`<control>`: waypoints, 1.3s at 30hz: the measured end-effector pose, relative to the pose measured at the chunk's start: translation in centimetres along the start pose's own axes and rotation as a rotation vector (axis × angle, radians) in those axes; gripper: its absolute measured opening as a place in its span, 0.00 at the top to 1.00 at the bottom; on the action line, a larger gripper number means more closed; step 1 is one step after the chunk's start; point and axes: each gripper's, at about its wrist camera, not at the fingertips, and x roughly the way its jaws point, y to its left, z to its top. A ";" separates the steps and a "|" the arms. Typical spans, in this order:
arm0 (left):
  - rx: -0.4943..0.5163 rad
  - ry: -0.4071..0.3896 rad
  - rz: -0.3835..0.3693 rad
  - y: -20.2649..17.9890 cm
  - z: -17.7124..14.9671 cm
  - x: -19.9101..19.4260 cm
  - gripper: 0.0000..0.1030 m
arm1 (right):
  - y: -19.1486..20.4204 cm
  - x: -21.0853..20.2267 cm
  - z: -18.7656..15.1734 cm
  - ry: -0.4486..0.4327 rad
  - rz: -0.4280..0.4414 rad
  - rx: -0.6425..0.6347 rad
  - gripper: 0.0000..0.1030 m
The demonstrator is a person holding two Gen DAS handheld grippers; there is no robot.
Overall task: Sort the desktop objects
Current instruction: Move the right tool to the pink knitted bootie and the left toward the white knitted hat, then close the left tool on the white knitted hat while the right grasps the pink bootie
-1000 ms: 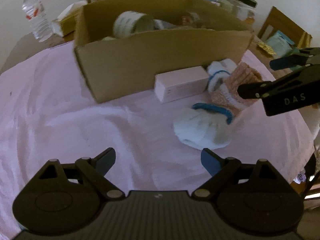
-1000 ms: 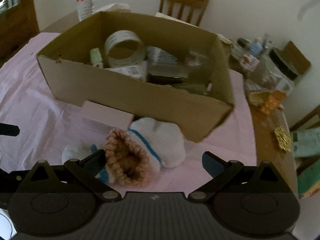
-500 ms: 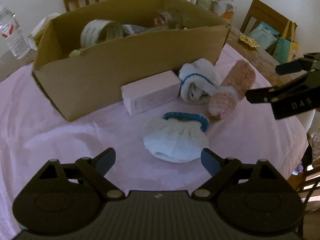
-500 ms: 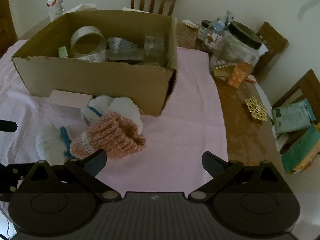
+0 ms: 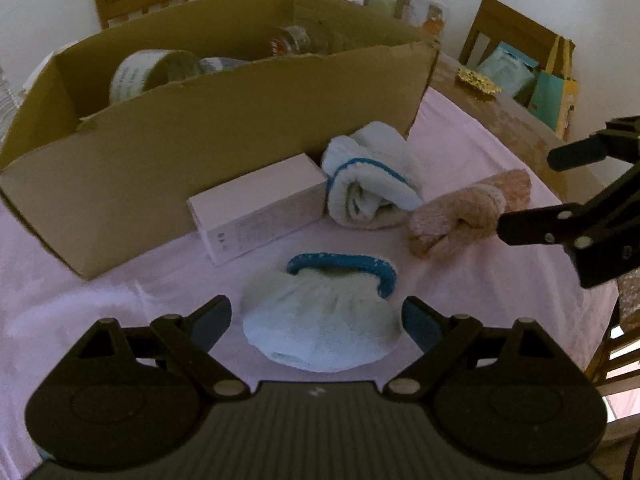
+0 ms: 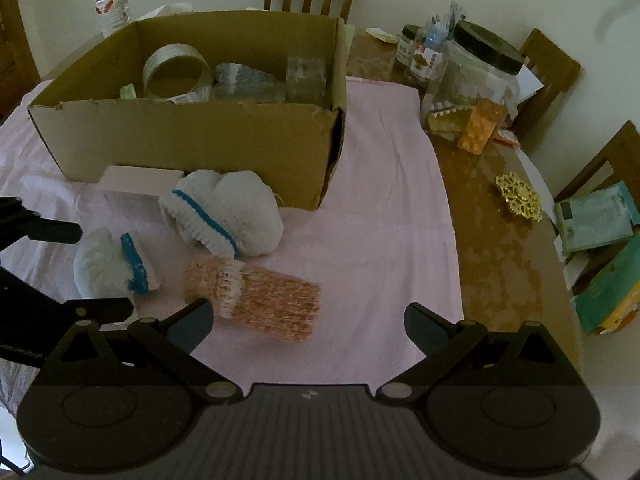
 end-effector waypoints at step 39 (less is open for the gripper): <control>0.195 -0.022 -0.020 -0.5 -0.4 0.2 0.27 | 1.9 3.7 -2.3 0.157 0.168 -0.036 0.00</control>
